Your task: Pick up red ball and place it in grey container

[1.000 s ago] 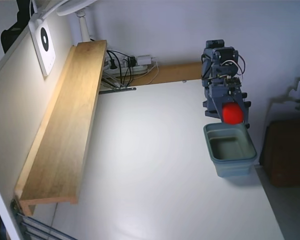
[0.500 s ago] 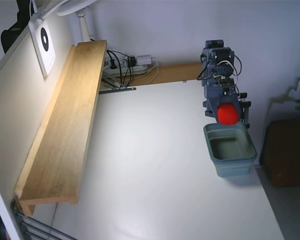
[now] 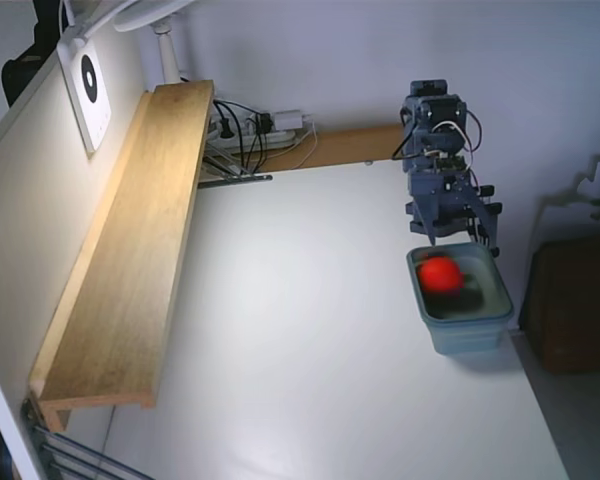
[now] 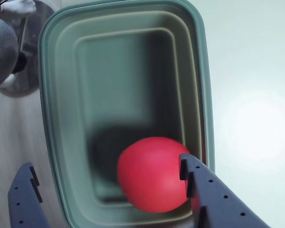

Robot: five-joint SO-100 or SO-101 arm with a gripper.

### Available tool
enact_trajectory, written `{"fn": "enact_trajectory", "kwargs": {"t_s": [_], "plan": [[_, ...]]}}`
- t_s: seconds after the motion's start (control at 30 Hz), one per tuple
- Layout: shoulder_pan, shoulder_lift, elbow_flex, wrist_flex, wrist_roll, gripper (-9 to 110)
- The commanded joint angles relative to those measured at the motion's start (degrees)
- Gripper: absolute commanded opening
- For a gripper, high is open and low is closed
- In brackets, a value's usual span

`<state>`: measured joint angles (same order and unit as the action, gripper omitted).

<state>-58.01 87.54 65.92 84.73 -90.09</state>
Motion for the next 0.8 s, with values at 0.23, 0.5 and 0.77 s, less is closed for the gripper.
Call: {"fn": "enact_trajectory", "kwargs": {"t_s": [0.23,0.5,0.77], "plan": [[-0.8,0.5,-2.3,-0.3,0.1,38],[0.0,0.7,-2.2,-0.1,0.1,38],[4.3,2.3,-1.7,0.6,0.1,36]]}}
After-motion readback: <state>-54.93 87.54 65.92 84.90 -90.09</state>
